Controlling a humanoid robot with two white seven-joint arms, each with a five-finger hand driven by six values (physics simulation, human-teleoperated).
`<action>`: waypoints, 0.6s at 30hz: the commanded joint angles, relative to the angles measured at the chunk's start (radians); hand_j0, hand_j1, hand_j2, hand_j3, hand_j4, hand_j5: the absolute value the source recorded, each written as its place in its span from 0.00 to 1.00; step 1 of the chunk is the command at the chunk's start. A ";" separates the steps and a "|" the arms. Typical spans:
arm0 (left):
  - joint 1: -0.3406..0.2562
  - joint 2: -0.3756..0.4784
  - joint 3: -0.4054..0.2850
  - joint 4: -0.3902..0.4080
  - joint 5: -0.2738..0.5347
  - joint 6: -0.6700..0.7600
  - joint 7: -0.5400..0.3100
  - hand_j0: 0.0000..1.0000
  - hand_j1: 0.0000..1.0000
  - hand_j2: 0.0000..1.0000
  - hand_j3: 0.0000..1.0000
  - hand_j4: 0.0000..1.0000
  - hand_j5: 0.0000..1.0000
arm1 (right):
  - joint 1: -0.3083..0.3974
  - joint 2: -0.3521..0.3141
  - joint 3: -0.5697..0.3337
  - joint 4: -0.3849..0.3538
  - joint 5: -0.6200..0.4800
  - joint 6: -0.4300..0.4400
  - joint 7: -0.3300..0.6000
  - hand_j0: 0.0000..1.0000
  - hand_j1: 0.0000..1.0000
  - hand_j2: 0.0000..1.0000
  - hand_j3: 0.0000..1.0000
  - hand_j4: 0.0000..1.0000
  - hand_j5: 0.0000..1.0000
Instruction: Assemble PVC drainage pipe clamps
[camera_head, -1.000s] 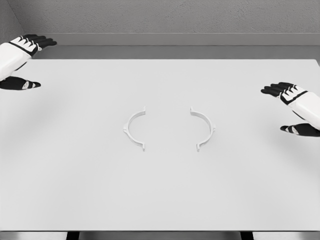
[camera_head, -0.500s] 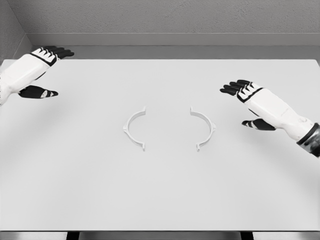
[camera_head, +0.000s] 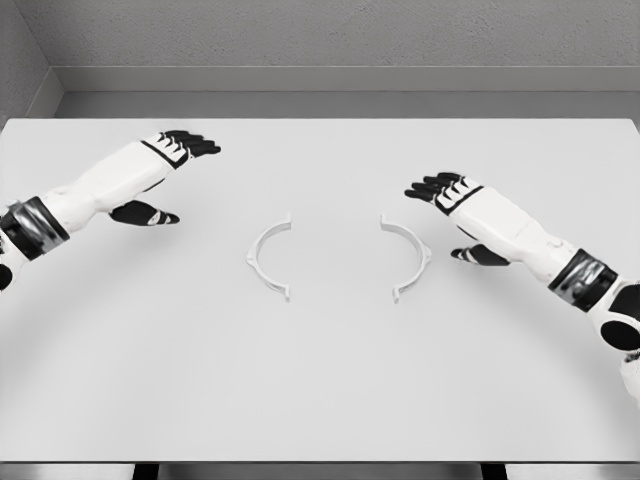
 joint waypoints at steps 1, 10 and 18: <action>0.000 -0.026 -0.021 0.002 -0.001 0.001 0.001 1.00 1.00 1.00 1.00 1.00 1.00 | 0.000 0.010 0.013 0.026 0.000 0.001 -0.001 1.00 1.00 1.00 1.00 1.00 1.00; 0.006 -0.104 -0.036 0.026 -0.037 0.001 0.001 1.00 1.00 1.00 1.00 1.00 1.00 | -0.023 0.011 0.054 0.060 0.000 0.001 0.001 1.00 1.00 1.00 1.00 1.00 1.00; 0.006 -0.157 -0.036 0.114 -0.060 0.001 0.001 1.00 1.00 1.00 1.00 1.00 1.00 | -0.044 0.026 0.079 0.092 0.000 0.001 0.001 1.00 1.00 1.00 1.00 1.00 1.00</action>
